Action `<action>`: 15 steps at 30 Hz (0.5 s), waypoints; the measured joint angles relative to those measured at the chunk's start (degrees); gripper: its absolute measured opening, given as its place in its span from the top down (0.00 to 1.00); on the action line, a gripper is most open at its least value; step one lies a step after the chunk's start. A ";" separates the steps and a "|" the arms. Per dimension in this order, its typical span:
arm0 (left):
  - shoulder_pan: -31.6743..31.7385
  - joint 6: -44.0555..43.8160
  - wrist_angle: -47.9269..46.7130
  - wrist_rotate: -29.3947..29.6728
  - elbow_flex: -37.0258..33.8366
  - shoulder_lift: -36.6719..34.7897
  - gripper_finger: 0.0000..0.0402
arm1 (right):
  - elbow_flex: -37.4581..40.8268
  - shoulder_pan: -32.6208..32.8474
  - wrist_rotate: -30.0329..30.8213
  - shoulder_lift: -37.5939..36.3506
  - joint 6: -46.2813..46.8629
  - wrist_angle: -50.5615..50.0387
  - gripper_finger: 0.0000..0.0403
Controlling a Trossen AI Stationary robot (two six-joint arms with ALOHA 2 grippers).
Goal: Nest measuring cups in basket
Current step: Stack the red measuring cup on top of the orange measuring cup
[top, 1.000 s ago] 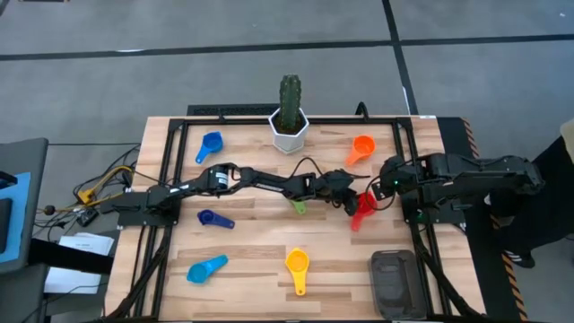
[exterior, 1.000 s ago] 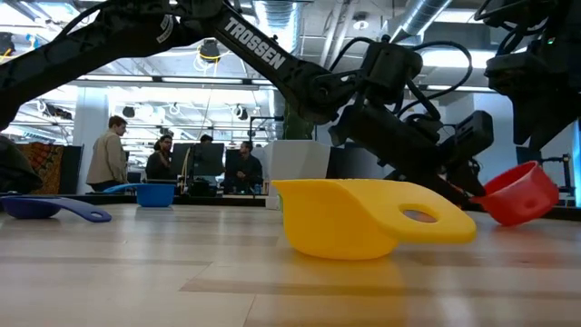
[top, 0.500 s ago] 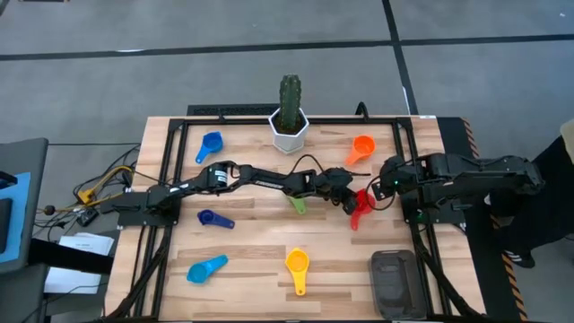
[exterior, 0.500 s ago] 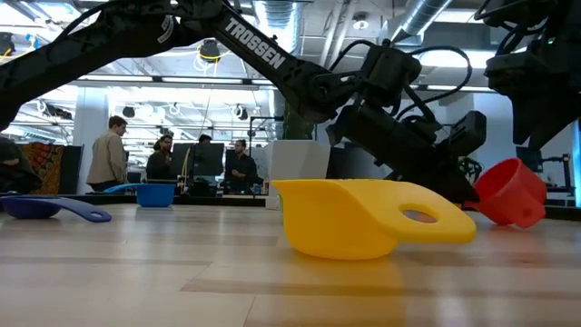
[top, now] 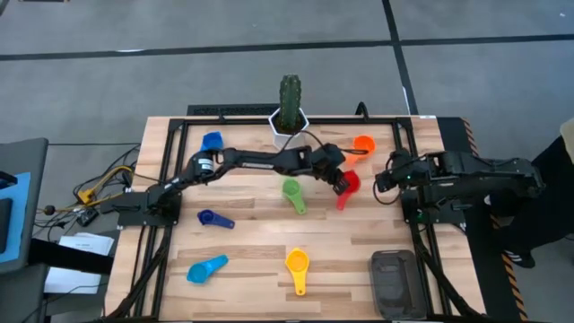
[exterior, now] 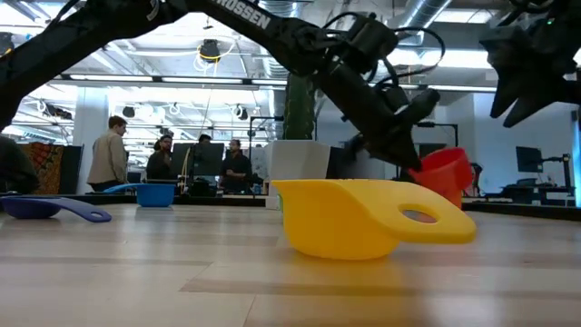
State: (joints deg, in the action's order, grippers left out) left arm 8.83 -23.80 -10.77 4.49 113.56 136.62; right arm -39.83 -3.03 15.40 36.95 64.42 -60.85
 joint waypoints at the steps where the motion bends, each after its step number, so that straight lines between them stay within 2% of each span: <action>1: 0.28 0.46 -0.35 -0.01 0.00 -0.42 1.00 | 0.00 0.00 0.04 0.07 -0.09 -0.31 0.60; 6: 1.95 1.46 -1.72 0.80 0.02 -3.41 1.00 | 0.02 -0.29 2.72 0.48 -0.37 0.84 0.61; 15: 4.63 0.62 -1.87 1.62 1.09 -3.79 1.00 | 0.02 -2.84 2.81 -0.08 -3.61 10.75 0.61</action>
State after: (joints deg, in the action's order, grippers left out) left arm 13.46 -23.19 -12.64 6.11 114.65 132.84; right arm -39.81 -5.87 18.21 36.87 60.81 -50.09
